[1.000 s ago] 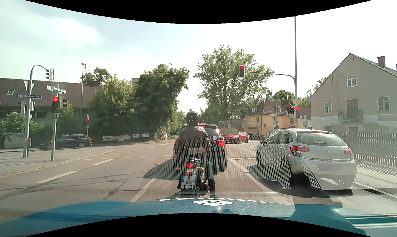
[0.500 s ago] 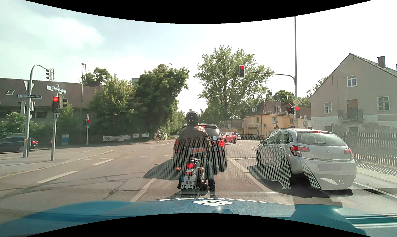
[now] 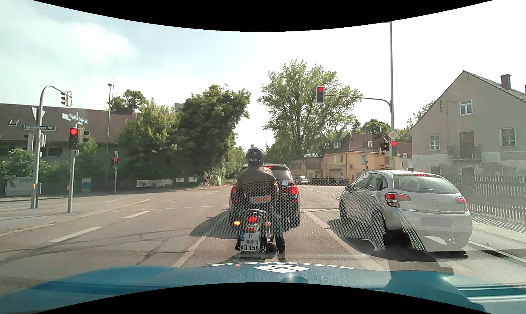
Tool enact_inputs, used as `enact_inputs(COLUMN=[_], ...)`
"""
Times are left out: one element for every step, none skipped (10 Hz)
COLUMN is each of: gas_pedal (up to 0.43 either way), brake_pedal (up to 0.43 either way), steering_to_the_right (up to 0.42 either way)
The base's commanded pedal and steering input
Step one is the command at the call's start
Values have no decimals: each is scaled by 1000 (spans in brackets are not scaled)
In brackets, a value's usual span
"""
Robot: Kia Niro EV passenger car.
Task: Follow the waypoints while adhering to traffic rules and regulations
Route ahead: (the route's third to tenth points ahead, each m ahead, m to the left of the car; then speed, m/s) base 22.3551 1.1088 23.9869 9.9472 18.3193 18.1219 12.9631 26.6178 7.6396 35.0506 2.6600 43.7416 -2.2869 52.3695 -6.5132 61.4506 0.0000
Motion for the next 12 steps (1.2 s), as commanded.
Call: enact_inputs(gas_pedal=[0, 0, 0, 0, 0, 0, 0, 0, 0, 0, 0, 0], brake_pedal=[317, 317, 317, 317, 317, 317, 317, 317, 317, 317, 317, 317], steering_to_the_right=[-11, -11, -11, -11, -11, -11, -11, -11, -11, -11, -11, -11])
